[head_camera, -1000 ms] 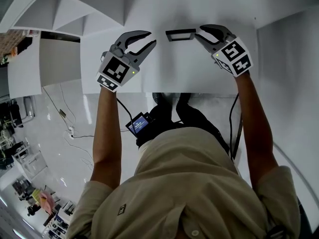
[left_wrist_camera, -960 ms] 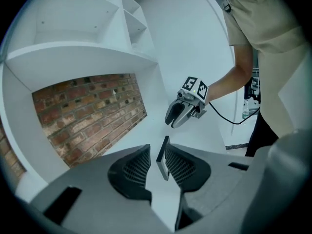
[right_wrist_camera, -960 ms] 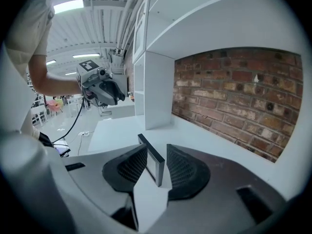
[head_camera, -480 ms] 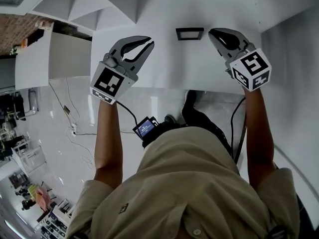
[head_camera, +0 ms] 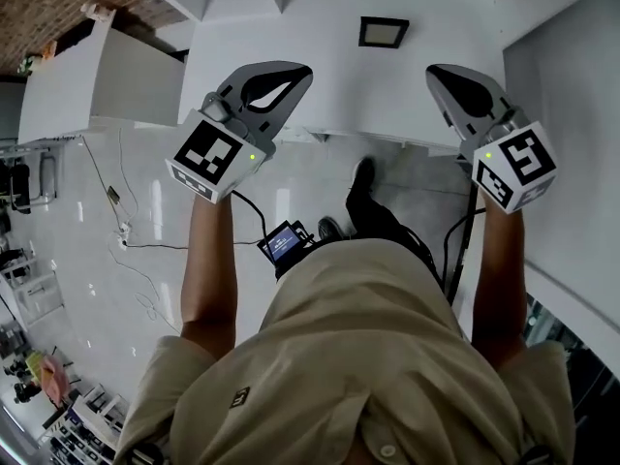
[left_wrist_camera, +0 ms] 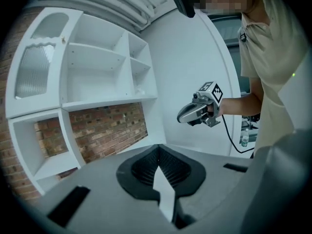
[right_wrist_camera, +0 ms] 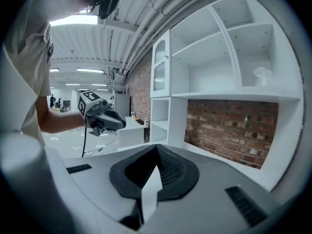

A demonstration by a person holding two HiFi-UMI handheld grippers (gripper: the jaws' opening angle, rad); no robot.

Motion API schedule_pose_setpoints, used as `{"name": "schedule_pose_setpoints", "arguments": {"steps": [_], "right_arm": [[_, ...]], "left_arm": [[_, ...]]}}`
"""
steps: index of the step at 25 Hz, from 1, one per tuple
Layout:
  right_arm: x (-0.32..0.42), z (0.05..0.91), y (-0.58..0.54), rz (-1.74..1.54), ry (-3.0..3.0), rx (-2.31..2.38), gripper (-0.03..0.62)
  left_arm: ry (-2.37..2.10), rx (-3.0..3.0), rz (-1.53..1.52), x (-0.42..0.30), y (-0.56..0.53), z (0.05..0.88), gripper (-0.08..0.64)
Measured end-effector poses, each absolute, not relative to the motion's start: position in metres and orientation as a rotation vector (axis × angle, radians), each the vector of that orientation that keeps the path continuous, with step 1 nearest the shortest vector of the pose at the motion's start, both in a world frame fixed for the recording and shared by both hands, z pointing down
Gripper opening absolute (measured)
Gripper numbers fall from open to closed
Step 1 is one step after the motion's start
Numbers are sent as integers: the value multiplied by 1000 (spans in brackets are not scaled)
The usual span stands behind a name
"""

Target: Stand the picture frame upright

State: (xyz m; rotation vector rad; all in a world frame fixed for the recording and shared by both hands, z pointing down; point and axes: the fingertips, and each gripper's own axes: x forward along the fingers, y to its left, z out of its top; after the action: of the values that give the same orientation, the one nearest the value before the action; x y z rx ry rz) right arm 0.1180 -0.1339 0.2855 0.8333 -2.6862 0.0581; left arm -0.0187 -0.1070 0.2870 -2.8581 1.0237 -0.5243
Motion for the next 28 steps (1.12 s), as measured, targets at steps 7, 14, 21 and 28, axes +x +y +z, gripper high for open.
{"name": "schedule_pose_setpoints", "arguments": {"steps": [7,14,21,28], "right_arm": [[72,238,-18,-27,-2713,747,5],[33,207,62,-120,-2717,683,5],[23,201,96,-179,-2686,694,3],[10,190,117,-192,-2680,684,3]], "left_arm": [[1123,-2845,-412,-57,-6,243,6],[1175,-2803,-350,-87,68,216,6],[1174,-2766,-338,-94,109,210,6],[1212,-2741,-352,-110,135,205,6]]}}
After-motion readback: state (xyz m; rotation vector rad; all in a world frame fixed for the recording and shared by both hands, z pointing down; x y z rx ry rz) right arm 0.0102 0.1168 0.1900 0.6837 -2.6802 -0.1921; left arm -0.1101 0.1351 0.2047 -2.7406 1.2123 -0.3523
